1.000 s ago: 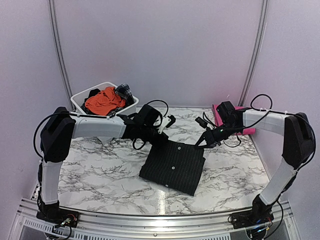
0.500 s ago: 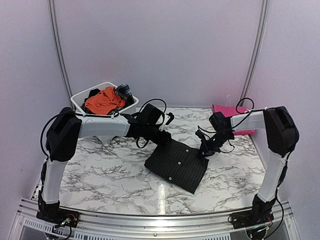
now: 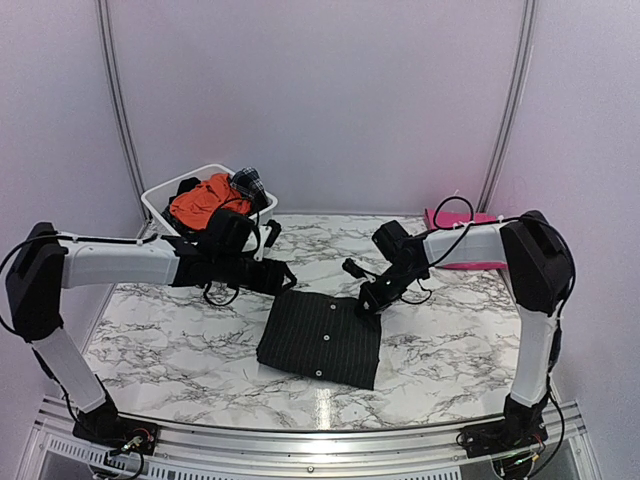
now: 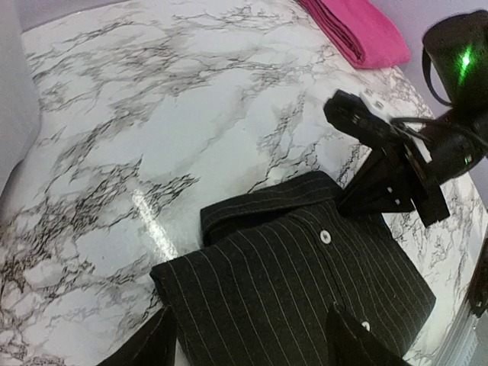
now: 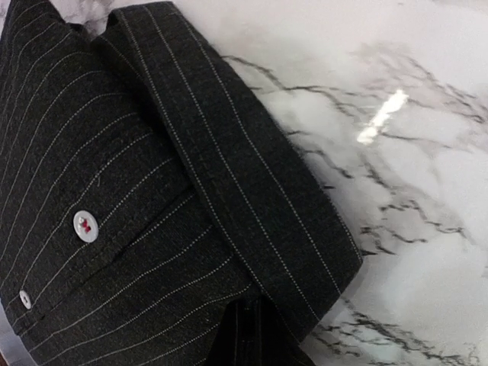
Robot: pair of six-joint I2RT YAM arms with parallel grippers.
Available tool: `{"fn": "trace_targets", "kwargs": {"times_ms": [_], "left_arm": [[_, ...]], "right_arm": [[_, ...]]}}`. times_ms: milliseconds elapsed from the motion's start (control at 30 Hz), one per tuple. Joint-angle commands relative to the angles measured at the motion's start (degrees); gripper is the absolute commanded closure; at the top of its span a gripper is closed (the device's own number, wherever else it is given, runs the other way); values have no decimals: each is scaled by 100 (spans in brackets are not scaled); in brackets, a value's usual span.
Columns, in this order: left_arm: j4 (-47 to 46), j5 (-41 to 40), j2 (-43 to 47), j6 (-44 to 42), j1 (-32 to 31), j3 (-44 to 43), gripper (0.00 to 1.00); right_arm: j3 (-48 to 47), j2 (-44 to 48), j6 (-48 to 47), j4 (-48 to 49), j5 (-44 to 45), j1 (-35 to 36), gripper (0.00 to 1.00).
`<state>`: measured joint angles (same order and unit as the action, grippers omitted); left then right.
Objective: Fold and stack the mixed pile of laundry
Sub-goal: Fold the 2/3-rectangle-folded shirt at the center of the board.
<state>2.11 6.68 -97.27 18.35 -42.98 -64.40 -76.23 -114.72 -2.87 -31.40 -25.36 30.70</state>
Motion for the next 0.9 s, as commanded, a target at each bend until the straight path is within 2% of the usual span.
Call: {"fn": "trace_targets", "kwargs": {"times_ms": [0,133,233,300,533,667,800,867], "left_arm": [[-378,408,244,606,107,608,29],[-499,496,491,750,114,927,28],[-756,589,499,746,106,1033,20],[-969,675,393,791,109,1003,19],[-1317,671,-219,985,218,780,24],[-1342,725,-458,955,224,657,20],[-1580,964,-700,1053,227,574,19],[-1857,1152,-770,1110,228,562,24]], "right_arm": [[49,561,-71,28,-206,32,100],[-192,1054,-203,-293,-528,32,100],[-225,1214,-265,-432,-728,30,100],[-233,1144,-322,-564,-759,33,100],[-237,1217,-96,-752,-477,32,100],[-62,1645,11,-744,-458,32,100],[163,1664,37,-655,-523,33,100],[251,1613,64,-573,-560,33,100]]}}
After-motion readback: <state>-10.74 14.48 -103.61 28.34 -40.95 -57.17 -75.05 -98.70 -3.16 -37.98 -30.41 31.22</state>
